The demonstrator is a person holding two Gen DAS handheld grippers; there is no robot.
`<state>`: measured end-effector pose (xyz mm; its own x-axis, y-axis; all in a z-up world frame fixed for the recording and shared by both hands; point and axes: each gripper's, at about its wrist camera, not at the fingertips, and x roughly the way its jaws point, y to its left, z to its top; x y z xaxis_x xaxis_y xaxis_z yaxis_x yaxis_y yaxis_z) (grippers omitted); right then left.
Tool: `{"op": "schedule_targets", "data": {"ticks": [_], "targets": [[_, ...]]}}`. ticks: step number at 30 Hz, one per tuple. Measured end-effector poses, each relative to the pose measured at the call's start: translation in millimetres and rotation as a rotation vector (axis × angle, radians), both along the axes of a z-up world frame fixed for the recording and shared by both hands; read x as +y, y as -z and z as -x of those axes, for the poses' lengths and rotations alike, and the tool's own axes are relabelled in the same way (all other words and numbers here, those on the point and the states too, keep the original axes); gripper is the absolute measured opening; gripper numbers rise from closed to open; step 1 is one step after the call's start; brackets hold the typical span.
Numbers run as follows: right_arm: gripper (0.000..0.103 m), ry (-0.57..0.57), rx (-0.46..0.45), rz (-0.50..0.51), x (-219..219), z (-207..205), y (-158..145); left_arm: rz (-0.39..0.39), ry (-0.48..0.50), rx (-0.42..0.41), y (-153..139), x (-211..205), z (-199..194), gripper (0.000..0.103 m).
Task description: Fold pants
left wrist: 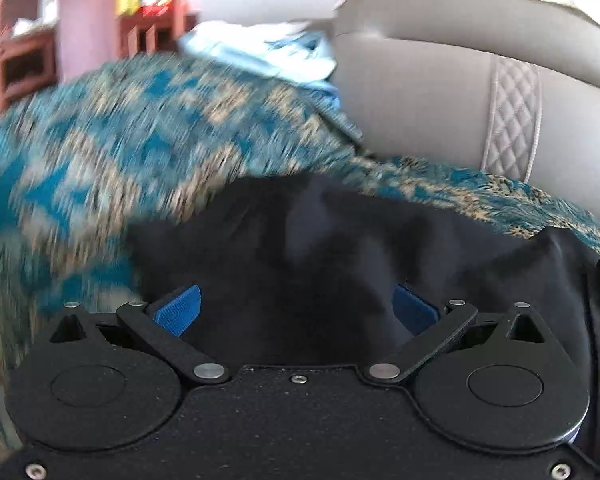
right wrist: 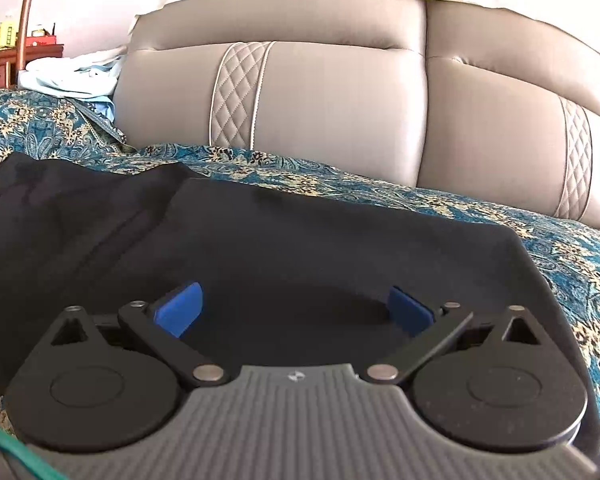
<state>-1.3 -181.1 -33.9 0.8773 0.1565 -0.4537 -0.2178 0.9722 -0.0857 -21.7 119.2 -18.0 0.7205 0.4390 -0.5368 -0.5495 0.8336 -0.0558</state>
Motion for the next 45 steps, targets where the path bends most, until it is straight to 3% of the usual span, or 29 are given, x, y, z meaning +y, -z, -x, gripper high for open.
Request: {"op": "schedule_targets", "data": {"ticks": [6, 10, 13, 17, 20, 25, 30, 37, 39, 41, 42, 43, 44, 45], "targets": [[0.103, -0.008, -0.012, -0.007, -3, 6, 1, 0.062, -0.082, -0.034, 15, 8, 18, 0.103], [0.103, -0.009, -0.009, -0.013, -4, 5, 1, -0.005, -0.059, -0.048, 11, 15, 12, 0.103], [0.103, -0.011, -0.01, -0.013, -5, 4, 1, -0.049, -0.093, -0.055, 8, 22, 11, 0.103], [0.103, -0.011, -0.01, -0.011, -5, 4, 2, 0.0, -0.154, -0.062, 12, 40, 14, 0.103], [0.103, -0.011, -0.011, -0.01, -5, 4, 2, 0.065, -0.155, -0.043, 20, 53, 13, 0.103], [0.103, -0.011, -0.012, -0.008, -5, 5, 2, 0.092, -0.077, -0.05, 19, 61, 4, 0.103], [0.103, -0.011, -0.013, -0.006, -5, 5, 3, 0.239, -0.076, -0.037, 25, 86, -7, 0.103], [0.103, -0.011, -0.014, -0.004, -4, 5, 3, 0.154, -0.024, -0.03, 31, 82, -19, 0.102], [0.103, -0.011, -0.013, -0.005, -4, 5, 3, 0.159, -0.028, -0.045, 30, 83, -17, 0.097], [0.103, -0.012, -0.013, -0.006, -5, 5, 3, 0.16, -0.063, -0.066, 28, 85, -10, 0.073], [0.103, -0.012, -0.013, -0.006, -5, 5, 3, 0.166, -0.088, -0.073, 27, 87, -7, 0.065], [0.103, -0.011, -0.013, -0.006, -5, 5, 3, 0.167, -0.109, -0.081, 26, 89, -5, 0.05], [0.103, -0.011, -0.013, -0.005, -5, 5, 3, 0.162, -0.119, -0.093, 24, 90, -2, 0.042], [0.103, -0.011, -0.013, -0.005, -5, 5, 3, 0.152, -0.114, -0.103, 22, 90, 0, 0.041]]}}
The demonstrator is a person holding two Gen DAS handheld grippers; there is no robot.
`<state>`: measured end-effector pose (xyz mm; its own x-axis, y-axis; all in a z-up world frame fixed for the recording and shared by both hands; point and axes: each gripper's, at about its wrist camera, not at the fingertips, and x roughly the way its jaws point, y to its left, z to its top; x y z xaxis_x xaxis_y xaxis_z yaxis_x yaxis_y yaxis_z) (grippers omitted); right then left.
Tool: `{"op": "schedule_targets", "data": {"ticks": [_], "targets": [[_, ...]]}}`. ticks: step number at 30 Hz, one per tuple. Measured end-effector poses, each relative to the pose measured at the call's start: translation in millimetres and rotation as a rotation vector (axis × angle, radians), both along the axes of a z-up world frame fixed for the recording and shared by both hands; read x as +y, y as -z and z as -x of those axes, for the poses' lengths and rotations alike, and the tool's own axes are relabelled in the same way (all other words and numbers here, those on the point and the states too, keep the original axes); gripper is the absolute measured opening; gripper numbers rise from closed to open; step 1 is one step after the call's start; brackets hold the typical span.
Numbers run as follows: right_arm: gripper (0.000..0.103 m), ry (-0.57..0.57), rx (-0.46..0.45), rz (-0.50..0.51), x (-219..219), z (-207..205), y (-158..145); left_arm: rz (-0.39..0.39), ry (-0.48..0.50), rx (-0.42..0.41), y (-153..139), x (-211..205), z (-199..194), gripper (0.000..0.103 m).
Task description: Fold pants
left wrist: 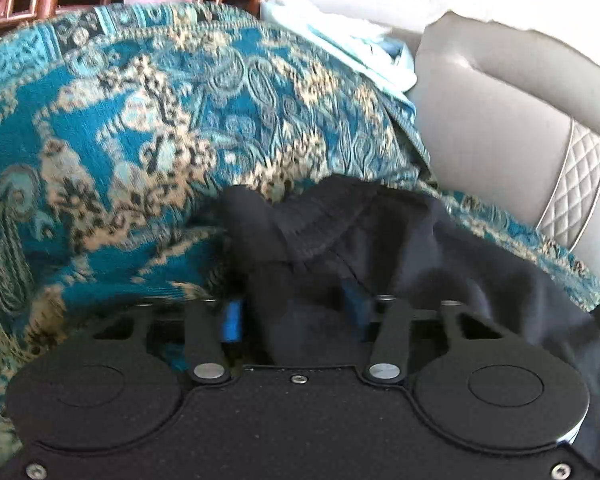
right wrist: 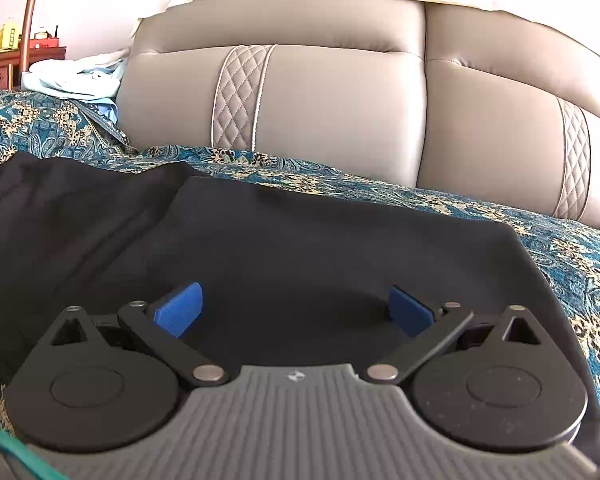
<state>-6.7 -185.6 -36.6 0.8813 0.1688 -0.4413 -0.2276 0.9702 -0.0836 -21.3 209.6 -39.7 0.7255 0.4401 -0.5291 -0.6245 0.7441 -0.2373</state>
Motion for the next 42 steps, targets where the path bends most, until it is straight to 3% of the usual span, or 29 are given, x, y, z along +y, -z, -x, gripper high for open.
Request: {"op": "schedule_targets", "data": {"ticks": [4, 7, 9, 11, 13, 19, 25, 29, 33, 38, 42], "targets": [[0.103, 0.0, 0.0, 0.0, 0, 0, 0, -0.082, 0.029, -0.002, -5, -8, -3, 0.042], [0.103, 0.0, 0.0, 0.0, 0, 0, 0, 0.021, 0.051, 0.034, 3, 7, -16, 0.068], [0.103, 0.0, 0.0, 0.0, 0, 0, 0, 0.005, 0.04, 0.031, 1, 11, -19, 0.059], [0.103, 0.0, 0.0, 0.0, 0, 0, 0, 0.037, 0.016, 0.013, -3, 16, -17, 0.029], [0.103, 0.0, 0.0, -0.001, 0, 0, 0, 0.018, 0.007, -0.014, -13, 16, -11, 0.017], [0.103, -0.002, 0.003, -0.001, 0, -1, 0, -0.109, 0.088, -0.125, -53, -24, 0, 0.014], [0.103, -0.032, -0.001, 0.021, -1, 1, 0, -0.205, 0.306, -0.23, -94, -105, -7, 0.015], [0.103, -0.05, 0.0, 0.017, -3, 4, 0, -0.23, 0.484, -0.277, -102, -170, -19, 0.015], [0.103, -0.076, 0.041, 0.01, -10, 2, -6, -0.193, 0.653, -0.276, -99, -229, -29, 0.015], [0.103, -0.045, 0.067, -0.073, -39, -2, -23, -0.15, 0.883, -0.214, -87, -292, -45, 0.018], [0.103, 0.081, 0.028, 0.004, -59, 1, -26, -0.122, 1.06, -0.108, -74, -324, -56, 0.026]]}}
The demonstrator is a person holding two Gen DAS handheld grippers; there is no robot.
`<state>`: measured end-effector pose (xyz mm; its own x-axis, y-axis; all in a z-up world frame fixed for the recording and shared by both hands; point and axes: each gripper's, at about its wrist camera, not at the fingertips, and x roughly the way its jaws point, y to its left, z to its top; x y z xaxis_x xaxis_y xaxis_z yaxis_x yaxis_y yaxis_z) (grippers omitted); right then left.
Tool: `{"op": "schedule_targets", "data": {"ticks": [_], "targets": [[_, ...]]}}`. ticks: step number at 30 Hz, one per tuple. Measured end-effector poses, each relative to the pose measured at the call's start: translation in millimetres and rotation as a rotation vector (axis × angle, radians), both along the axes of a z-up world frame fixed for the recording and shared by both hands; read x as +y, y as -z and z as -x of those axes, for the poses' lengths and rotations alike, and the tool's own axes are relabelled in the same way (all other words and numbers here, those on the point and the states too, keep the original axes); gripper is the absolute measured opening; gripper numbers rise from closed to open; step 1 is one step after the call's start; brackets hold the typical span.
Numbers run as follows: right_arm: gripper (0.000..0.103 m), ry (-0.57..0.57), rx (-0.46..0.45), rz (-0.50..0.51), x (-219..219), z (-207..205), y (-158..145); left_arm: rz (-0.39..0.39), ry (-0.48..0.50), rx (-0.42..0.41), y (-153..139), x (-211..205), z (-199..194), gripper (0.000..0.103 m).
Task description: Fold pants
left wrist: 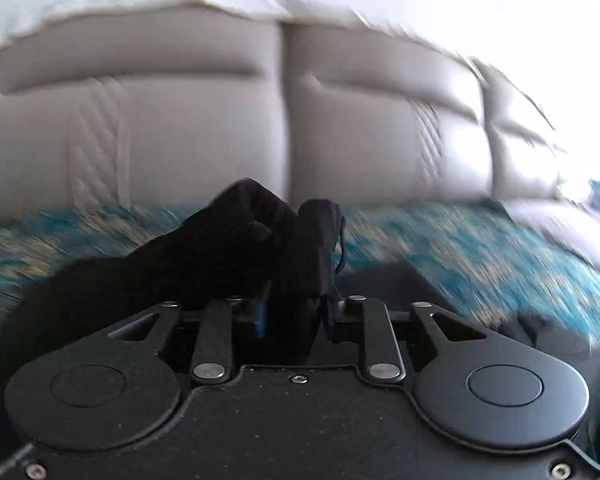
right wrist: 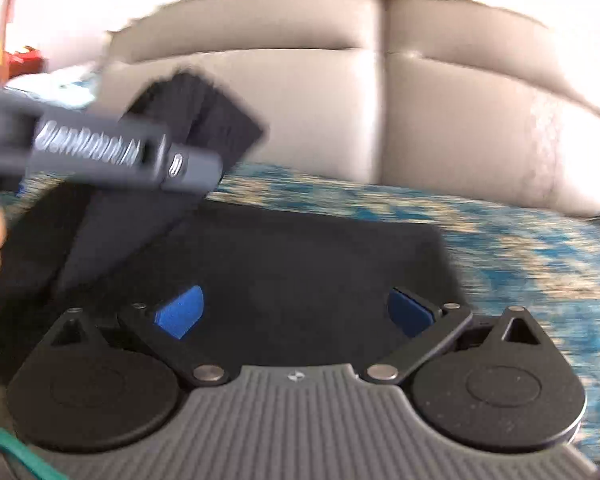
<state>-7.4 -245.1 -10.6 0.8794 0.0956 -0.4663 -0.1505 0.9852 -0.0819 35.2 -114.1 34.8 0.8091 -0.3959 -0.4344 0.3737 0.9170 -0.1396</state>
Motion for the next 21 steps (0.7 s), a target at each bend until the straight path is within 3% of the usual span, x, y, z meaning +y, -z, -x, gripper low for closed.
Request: {"op": "schedule_targets", "data": {"ticks": [1, 3, 4, 6, 8, 10, 13, 16, 19, 21], "targets": [[0.103, 0.032, -0.001, 0.021, -5, 1, 1, 0.006, 0.034, 0.017, 2, -5, 2, 0.029], [0.103, 0.083, 0.002, 0.043, -15, 3, 3, 0.032, 0.126, 0.028, -2, -7, 4, 0.045], [0.103, 0.108, 0.009, 0.053, -21, 4, 3, 0.048, 0.175, 0.013, -8, -4, 8, 0.055], [0.103, 0.175, 0.017, 0.078, -29, 5, 4, 0.07, 0.239, -0.044, -23, 1, 15, 0.064], [0.103, 0.252, 0.015, 0.074, -39, 4, 1, 0.089, 0.248, -0.092, -39, 10, 19, 0.073], [0.103, 0.342, -0.005, 0.051, -47, 5, -4, 0.111, 0.212, -0.103, -54, 22, 13, 0.075], [0.103, 0.413, -0.08, -0.003, -55, 13, -16, 0.082, 0.147, -0.086, -67, 33, -12, 0.072], [0.103, 0.257, -0.09, -0.112, -47, 22, -26, -0.026, 0.087, -0.059, -71, 39, -38, 0.051], [0.103, 0.071, -0.047, -0.163, -28, 21, -30, -0.153, 0.072, 0.027, -62, 40, -65, 0.032], [0.103, -0.003, 0.007, -0.228, -23, 17, -29, -0.235, 0.07, 0.049, -55, 43, -69, 0.028]]}}
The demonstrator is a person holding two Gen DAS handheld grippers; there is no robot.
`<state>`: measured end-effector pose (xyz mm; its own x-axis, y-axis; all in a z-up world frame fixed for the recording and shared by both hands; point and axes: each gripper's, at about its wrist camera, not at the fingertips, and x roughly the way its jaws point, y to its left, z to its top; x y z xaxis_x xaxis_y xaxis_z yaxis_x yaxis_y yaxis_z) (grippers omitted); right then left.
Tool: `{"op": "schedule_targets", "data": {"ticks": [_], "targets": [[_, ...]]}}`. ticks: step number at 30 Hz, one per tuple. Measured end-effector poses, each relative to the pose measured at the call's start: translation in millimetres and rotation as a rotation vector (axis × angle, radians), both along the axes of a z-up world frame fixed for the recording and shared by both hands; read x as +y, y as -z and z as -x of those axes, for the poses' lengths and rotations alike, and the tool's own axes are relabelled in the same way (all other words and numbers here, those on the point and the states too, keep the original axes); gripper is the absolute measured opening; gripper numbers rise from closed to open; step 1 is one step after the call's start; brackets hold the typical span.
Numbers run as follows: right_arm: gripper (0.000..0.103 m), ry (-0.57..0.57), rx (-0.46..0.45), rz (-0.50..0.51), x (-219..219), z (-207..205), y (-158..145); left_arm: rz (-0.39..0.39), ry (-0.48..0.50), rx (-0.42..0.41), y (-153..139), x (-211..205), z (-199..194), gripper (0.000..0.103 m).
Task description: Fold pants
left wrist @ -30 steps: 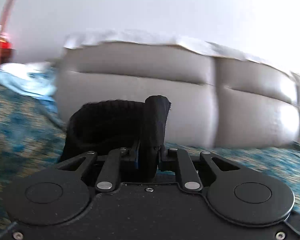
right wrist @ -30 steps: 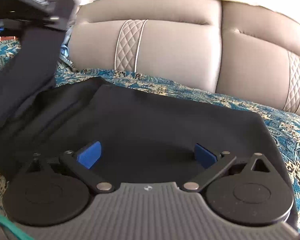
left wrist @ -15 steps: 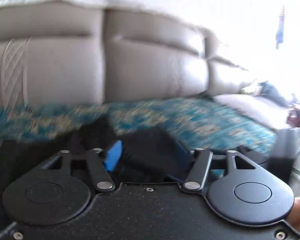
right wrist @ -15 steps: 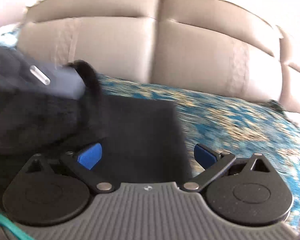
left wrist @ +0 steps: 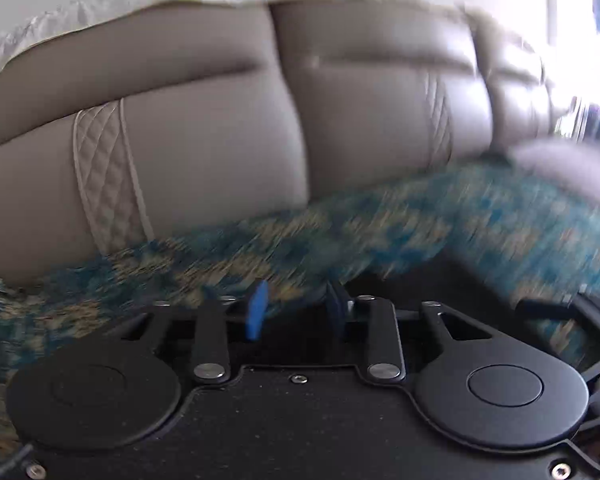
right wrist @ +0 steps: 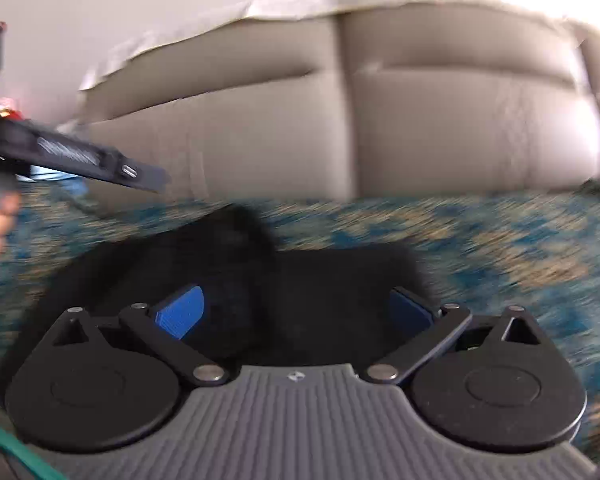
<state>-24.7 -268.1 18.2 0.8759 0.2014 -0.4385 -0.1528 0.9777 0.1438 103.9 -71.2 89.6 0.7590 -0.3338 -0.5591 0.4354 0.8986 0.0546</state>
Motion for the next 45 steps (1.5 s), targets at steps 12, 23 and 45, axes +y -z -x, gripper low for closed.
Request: {"op": "schedule_targets", "data": {"ticks": [12, 23, 45], "targets": [[0.08, -0.056, 0.255, -0.345, -20, -36, 23, 0.006, 0.1, 0.091, 63, 13, 18, 0.021], [0.025, 0.091, 0.341, -0.315, -20, -40, 5, 0.12, 0.19, 0.075, 83, -27, 12, 0.017], [0.039, 0.274, 0.371, -0.038, -37, -17, -1, -0.031, -0.041, -0.041, 95, 31, -4, 0.021]]}}
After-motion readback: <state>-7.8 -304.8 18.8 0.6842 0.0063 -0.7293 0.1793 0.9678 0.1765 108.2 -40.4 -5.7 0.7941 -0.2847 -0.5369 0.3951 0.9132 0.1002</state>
